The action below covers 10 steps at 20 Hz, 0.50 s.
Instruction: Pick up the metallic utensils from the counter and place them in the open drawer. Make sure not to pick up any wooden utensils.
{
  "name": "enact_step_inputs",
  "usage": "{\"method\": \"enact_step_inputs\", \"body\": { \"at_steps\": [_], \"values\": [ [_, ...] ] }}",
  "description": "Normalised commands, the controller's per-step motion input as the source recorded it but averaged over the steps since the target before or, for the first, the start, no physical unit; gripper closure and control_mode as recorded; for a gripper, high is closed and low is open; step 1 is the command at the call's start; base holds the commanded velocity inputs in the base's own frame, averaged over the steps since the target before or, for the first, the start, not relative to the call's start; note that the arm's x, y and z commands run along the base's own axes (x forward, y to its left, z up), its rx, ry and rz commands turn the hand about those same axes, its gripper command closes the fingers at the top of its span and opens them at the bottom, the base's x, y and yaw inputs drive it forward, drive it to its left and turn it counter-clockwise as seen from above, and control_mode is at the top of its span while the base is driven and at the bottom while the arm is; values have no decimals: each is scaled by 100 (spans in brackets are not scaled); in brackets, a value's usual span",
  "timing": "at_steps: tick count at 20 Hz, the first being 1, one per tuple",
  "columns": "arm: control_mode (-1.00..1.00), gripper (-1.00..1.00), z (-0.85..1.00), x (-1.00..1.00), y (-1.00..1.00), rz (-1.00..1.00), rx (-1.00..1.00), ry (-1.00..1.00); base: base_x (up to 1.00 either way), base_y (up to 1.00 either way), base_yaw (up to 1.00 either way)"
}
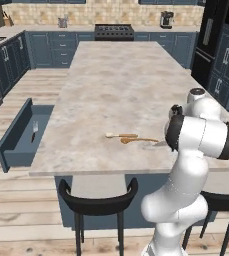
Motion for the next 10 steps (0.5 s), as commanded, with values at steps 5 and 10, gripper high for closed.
{"method": "enact_step_inputs", "body": {
  "at_steps": [5,10],
  "values": [
    [-100,-100,-16,35,-71,-7,25,26,0,0,0],
    [-100,-100,-29,42,-37,-9,14,6,0,0,0]
  ]
}}
